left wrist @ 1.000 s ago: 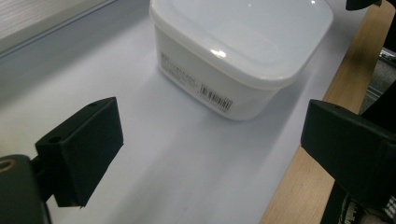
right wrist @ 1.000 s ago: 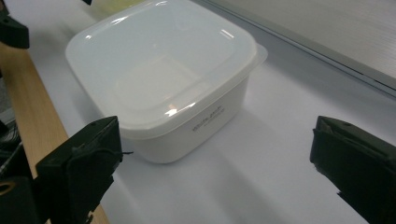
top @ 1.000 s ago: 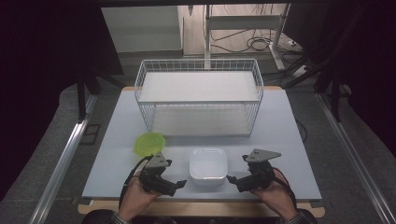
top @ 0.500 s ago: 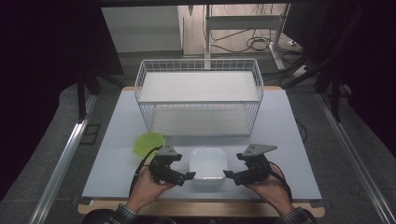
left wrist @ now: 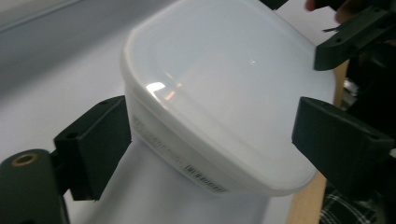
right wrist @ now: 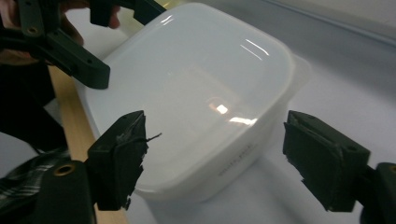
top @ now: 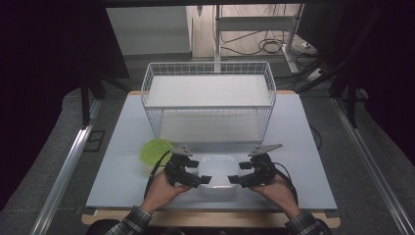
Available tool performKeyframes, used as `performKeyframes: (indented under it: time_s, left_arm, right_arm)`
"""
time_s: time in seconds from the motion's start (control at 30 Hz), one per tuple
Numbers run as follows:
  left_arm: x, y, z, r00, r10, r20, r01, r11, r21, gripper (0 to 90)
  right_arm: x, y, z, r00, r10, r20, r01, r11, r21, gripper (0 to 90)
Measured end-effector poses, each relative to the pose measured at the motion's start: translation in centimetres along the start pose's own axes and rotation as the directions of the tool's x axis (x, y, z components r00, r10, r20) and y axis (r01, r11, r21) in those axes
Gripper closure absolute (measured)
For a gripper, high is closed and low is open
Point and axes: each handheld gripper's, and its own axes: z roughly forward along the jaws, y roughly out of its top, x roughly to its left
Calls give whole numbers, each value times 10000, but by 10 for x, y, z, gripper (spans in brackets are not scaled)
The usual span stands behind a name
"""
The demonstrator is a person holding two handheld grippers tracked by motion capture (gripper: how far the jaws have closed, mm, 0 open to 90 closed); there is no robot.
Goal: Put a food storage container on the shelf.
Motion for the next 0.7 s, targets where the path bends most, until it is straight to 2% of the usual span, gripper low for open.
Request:
performKeyframes:
  time_s: [0.07,0.2,0.23,0.27,0.33,0.37,0.4,0.43,0.47,0.5,0.63,0.7]
  left_arm:
    - [0,-1,0,9999,-101,-15,101,9999,-11,144]
    - [-4,-1,-3,9958,-905,124,900,9952,381,195]
    - [-4,-1,-3,9958,-905,124,900,9952,381,215]
    - [-7,-1,-5,9952,-981,35,978,9941,463,236]
    - [-9,-1,-7,9961,-879,-46,881,9949,502,279]
    - [-14,-2,-11,9958,-878,-258,890,9946,524,315]
    - [-14,-2,-11,9958,-878,-258,890,9946,524,348]
    - [-16,-3,-16,9944,-990,-382,1004,9942,378,386]
    - [-16,-3,-16,9944,-990,-382,1004,9942,378,422]
    - [-17,-5,-19,9920,-1191,-419,1201,9925,216,453]
    - [-20,-6,-26,9894,-1311,-622,1306,9913,-134,584]
    - [-20,-6,-26,9885,-1375,-628,1369,9905,-148,605]
  right_arm:
    - [-1,2,3,9998,162,-98,-160,9998,115,228]
    - [4,3,-4,9981,575,218,-580,9981,220,372]
    - [4,3,-4,9981,575,218,-580,9981,220,372]
    - [6,1,-9,9963,795,334,-800,9967,139,444]
    - [7,0,-11,9952,899,374,-903,9959,98,475]
    - [10,-2,-15,9923,1164,426,-1165,9932,2,530]
    - [10,-2,-15,9923,1164,426,-1165,9932,2,530]
    - [14,-4,-18,9907,1267,504,-1266,9919,-44,565]
    - [14,-4,-18,9907,1267,504,-1266,9919,-44,565]
    - [17,-6,-20,9882,1432,540,-1426,9897,-157,591]
    - [20,-9,-21,9806,1876,574,-1859,9820,-327,623]
    - [20,-9,-22,9790,1960,563,-1940,9803,-377,634]
